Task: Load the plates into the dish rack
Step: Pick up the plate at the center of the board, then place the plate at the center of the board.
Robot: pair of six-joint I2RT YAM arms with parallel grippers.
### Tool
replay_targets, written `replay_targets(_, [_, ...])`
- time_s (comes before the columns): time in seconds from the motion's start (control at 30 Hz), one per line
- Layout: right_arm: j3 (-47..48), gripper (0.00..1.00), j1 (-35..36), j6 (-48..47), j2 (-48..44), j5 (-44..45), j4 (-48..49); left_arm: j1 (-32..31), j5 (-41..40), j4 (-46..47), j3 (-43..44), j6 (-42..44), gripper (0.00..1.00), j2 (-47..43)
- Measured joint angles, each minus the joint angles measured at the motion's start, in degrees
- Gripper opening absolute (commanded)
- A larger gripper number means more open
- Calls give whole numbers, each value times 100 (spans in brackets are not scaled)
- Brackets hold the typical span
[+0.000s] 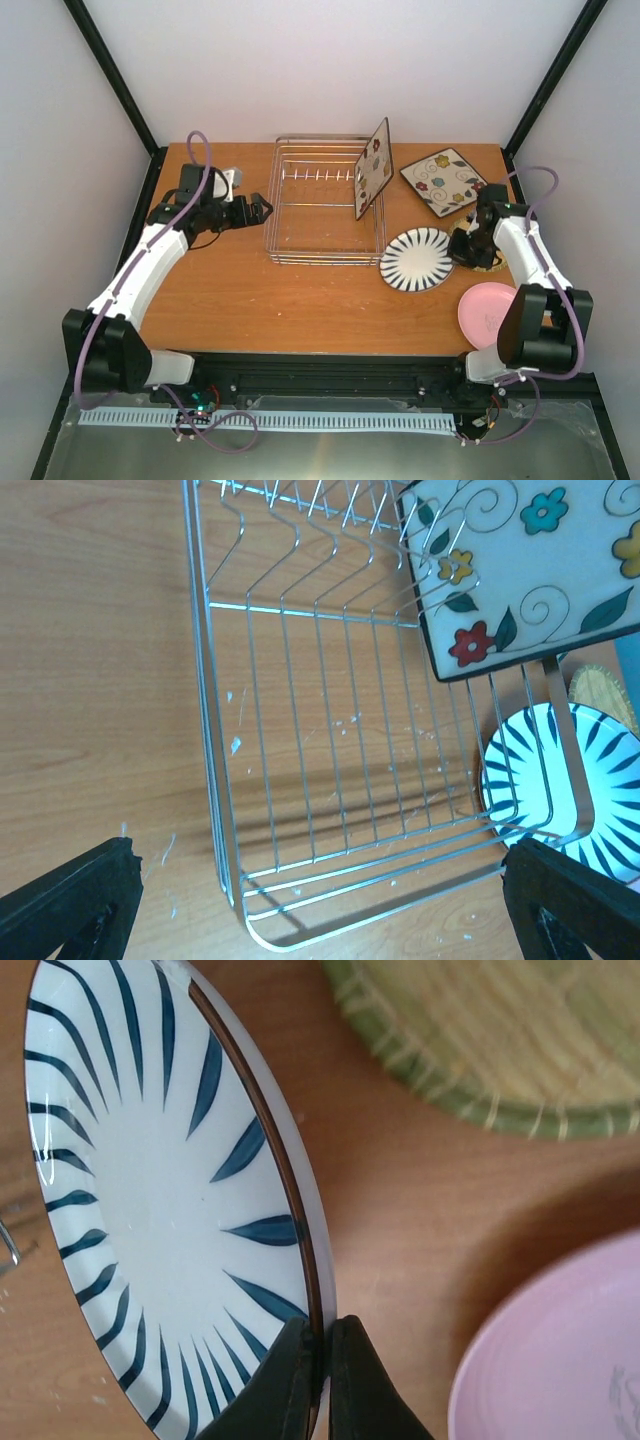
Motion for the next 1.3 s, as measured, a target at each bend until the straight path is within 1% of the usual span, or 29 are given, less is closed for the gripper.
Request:
replay_targets(0.17, [-503, 3, 120, 74, -542, 125, -275, 0, -166, -190, -221, -92, 100, -319])
replay_targets(0.3, [-684, 3, 205, 184, -839, 267, -514, 0, -243, -350, -304, -184, 100, -457])
replay_targets(0.43, [-826, 3, 492, 365, -1097, 321, -721, 0, -229, -520, -529, -317, 100, -570])
replay_targets(0.53, [-942, 3, 894, 577, -1200, 339, -872, 0, -195, -675, -857, -433, 100, -745])
replay_targets(0.7, [-1115, 3, 1692, 964, -1215, 223, -1062, 0, -166, -1156, -1274, -584, 100, -1217])
replay_targets(0.83, [-1178, 3, 2240, 1233, -1213, 157, -1132, 0, -262, -1633, -1316, -669, 100, -1613])
replay_targets(0.93, [-1189, 3, 2693, 1394, -1176, 37, -1123, 0, -258, -1853, -1436, -686, 99, -1692])
replay_targets(1.07, [-1189, 3, 3169, 1519, -1012, -151, -1054, 0, -94, -2100, -1878, -699, 99, -1692])
replay_targets(1.2, [-1235, 3, 3475, 1534, -809, -498, -737, 0, 227, -2277, -2312, -693, 99, -1786])
replay_targets(1.3, [-1377, 3, 3534, 1521, -728, -846, -326, 0, 522, -2354, -2627, -684, 99, -1989])
